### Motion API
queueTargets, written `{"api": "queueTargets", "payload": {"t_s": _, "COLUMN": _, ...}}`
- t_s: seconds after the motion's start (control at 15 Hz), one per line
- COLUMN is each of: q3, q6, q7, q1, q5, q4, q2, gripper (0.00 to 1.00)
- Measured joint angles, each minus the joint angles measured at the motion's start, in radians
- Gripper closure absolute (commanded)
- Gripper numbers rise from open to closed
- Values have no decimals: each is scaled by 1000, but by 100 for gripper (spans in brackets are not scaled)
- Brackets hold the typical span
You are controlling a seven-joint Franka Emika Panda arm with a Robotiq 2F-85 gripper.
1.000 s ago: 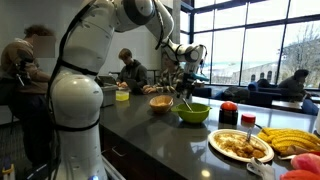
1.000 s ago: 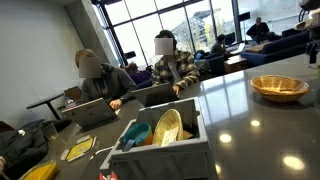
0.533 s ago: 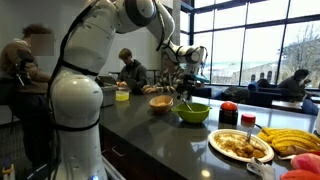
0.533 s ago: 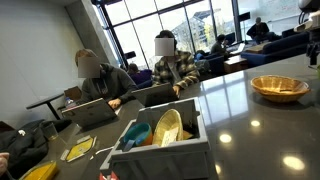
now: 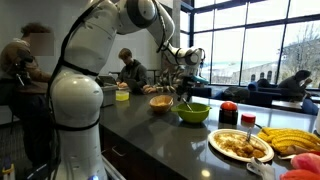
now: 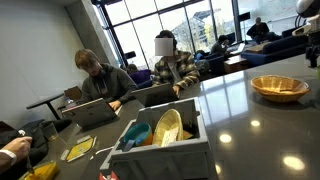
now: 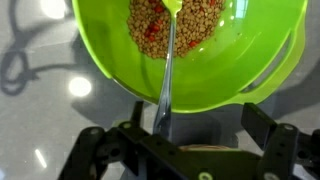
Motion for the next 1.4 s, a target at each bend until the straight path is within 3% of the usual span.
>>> {"api": "queueTargets", "payload": {"t_s": 0.07, "q3": 3, "q6": 0, "q7": -8, "q1": 3, "q5": -5, "q4": 1, "q2": 0, "gripper": 8}}
{"api": "queueTargets", "payload": {"t_s": 0.13, "q3": 6, "q6": 0, "q7": -13, "q1": 6, "q5": -10, "q4": 2, "q2": 0, "gripper": 26}}
{"api": "queueTargets", "payload": {"t_s": 0.27, "q3": 10, "q6": 0, "q7": -23, "q1": 12, "q5": -16, "q4": 5, "q2": 0, "gripper": 32}}
{"api": "queueTargets", "payload": {"t_s": 0.73, "q3": 16, "q6": 1, "q7": -50, "q1": 17, "q5": -16, "q4": 17, "q2": 0, "gripper": 88}}
{"api": "queueTargets", "payload": {"t_s": 0.87, "q3": 16, "q6": 2, "q7": -52, "q1": 17, "q5": -16, "q4": 19, "q2": 0, "gripper": 99}}
{"api": "queueTargets", "payload": {"t_s": 1.4, "q3": 16, "q6": 2, "q7": -52, "q1": 17, "q5": -16, "q4": 31, "q2": 0, "gripper": 99}}
